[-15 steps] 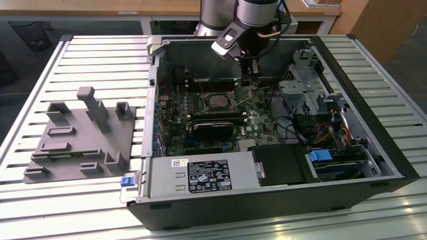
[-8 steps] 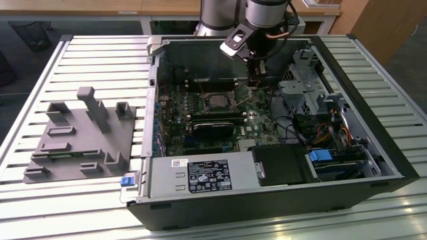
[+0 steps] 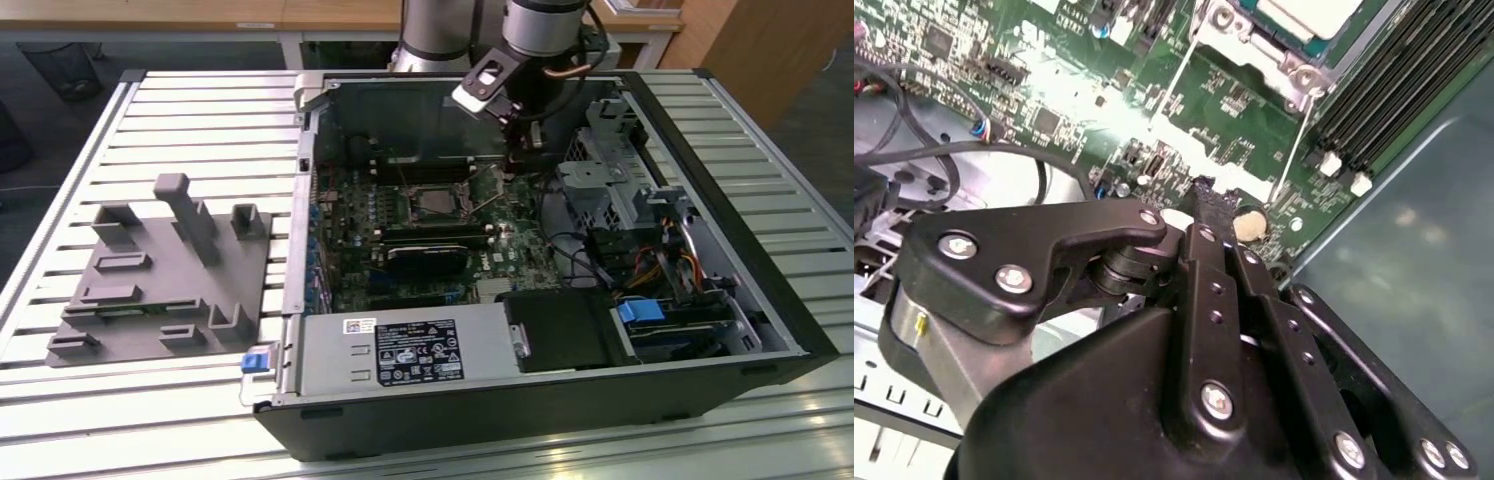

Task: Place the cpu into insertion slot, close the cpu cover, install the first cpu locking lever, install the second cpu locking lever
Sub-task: 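Close the cpu cover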

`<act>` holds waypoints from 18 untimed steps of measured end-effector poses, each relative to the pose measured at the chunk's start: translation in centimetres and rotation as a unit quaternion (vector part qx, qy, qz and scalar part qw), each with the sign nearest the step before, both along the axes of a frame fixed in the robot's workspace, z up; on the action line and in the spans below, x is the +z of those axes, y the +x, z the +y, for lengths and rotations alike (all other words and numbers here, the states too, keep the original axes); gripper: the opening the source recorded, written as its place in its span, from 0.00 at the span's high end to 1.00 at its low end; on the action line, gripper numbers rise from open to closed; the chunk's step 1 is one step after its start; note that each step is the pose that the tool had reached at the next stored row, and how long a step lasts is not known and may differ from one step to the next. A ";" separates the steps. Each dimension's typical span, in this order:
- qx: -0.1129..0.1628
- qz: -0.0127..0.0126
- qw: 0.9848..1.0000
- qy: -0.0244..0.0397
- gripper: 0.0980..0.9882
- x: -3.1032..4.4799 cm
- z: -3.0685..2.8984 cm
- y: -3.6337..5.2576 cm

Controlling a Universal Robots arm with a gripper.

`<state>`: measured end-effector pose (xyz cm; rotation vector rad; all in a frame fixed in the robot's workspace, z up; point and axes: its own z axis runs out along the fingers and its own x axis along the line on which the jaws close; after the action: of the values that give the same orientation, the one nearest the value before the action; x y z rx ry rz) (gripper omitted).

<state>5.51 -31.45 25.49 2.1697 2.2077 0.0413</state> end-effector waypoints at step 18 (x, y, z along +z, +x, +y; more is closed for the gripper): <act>0.001 0.000 1.000 0.000 0.99 -1.47 0.17 0.25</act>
<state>5.76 -31.28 24.01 2.1683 2.2093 0.0396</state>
